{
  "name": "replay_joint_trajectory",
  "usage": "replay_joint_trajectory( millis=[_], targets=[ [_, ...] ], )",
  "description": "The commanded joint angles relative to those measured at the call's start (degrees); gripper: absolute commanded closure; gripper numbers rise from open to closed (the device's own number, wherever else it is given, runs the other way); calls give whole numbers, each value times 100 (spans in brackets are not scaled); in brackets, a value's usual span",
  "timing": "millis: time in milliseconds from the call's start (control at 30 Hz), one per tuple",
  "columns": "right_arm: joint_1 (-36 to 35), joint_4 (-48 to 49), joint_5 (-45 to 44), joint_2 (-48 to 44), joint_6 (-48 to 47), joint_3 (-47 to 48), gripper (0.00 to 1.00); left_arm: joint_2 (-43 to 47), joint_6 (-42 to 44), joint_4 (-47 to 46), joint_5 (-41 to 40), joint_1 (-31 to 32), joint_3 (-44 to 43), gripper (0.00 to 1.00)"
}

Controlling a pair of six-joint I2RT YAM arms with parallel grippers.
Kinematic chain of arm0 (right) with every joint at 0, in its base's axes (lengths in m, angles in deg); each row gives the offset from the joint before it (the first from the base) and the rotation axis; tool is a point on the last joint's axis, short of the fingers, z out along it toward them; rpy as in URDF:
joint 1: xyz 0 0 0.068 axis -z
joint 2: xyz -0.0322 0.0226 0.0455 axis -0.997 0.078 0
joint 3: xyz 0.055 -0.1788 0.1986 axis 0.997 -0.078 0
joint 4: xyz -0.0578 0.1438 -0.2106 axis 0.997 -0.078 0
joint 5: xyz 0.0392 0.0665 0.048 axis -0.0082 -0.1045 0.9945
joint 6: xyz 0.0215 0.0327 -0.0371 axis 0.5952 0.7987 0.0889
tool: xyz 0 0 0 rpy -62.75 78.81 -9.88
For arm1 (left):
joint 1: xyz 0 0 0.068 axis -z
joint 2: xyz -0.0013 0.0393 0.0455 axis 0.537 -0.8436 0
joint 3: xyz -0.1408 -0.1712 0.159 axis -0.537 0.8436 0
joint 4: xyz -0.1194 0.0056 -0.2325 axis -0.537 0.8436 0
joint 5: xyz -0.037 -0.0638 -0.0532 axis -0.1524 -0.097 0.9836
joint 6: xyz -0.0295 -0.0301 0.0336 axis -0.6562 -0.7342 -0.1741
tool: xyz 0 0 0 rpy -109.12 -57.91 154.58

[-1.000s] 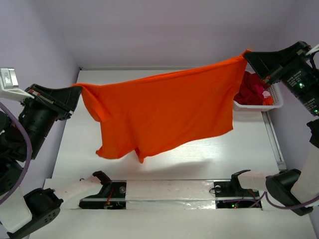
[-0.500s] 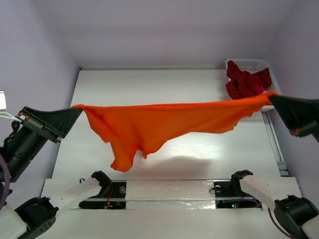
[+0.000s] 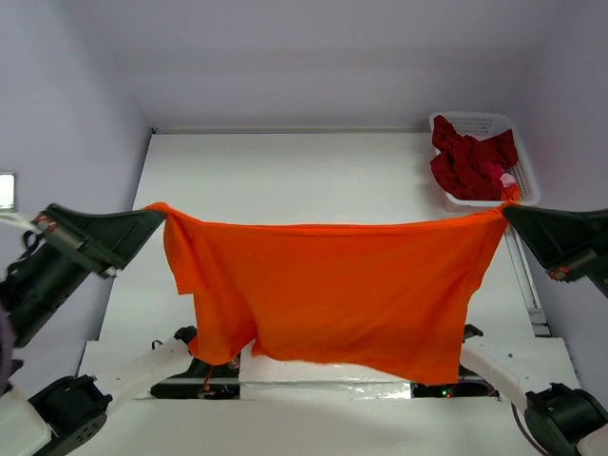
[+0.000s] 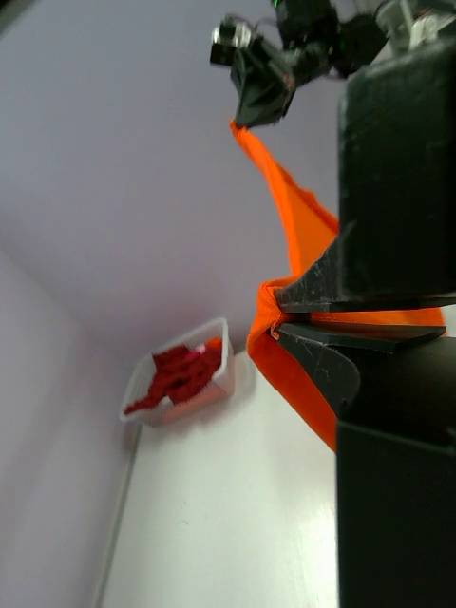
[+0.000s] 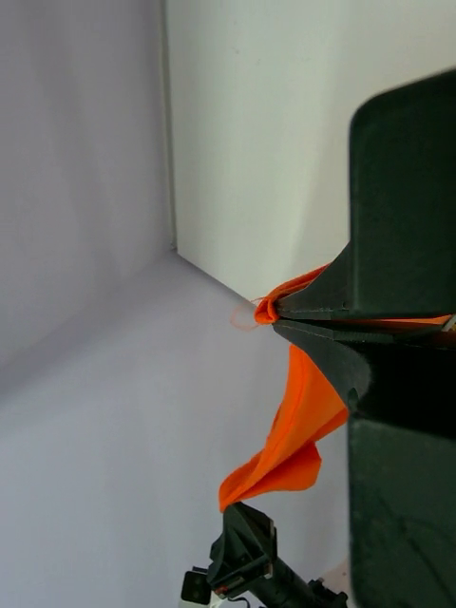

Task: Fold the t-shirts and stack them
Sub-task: Flatten out the tshirt

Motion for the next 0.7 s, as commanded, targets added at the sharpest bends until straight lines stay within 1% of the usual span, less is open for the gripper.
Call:
replay_joint_trajectory(
  millis=[0, 33, 133, 200, 233, 267, 333, 400, 467, 500, 533, 600, 667],
  targets=[
    [10, 372, 70, 394, 129, -408, 100, -365, 49, -553, -406, -34, 638, 100],
    [10, 511, 70, 420, 147, -627, 100, -409, 66, -615, -459, -34, 736, 100],
    [10, 766, 43, 543, 130, -875, 100, -743, 101, -581, -871, -34, 860, 100],
    [10, 811, 9, 744, 33, -893, 100, -1137, 180, -528, -1143, -34, 860, 100],
    [10, 829, 8, 824, -2, -893, 100, -1139, 181, -528, -1145, -34, 860, 100],
    [10, 872, 26, 895, -55, -928, 100, -1235, 207, -537, -1328, -34, 869, 100],
    [10, 978, -27, 1044, -160, -1059, 100, -1534, 295, -607, -1504, -34, 878, 100],
    [10, 1250, -18, 1115, -187, -1410, 100, -1833, 321, -686, -1751, -34, 878, 100],
    [10, 1654, 17, 1176, -178, -1717, 100, -2017, 356, -721, -1935, -148, 878, 100],
    [10, 1786, 17, 1220, -152, -2015, 100, -2184, 365, -730, -1953, -366, 886, 100],
    [10, 1891, 8, 1273, -152, -2122, 100, -2255, 383, -739, -1945, -516, 886, 100],
    [10, 2120, 8, 1475, -178, -2229, 100, -2378, 444, -913, -1770, -754, 825, 100],
    [10, 2130, -1, 1668, -231, -2080, 100, -2440, 628, -1037, -1585, -1009, 685, 100]
  ],
)
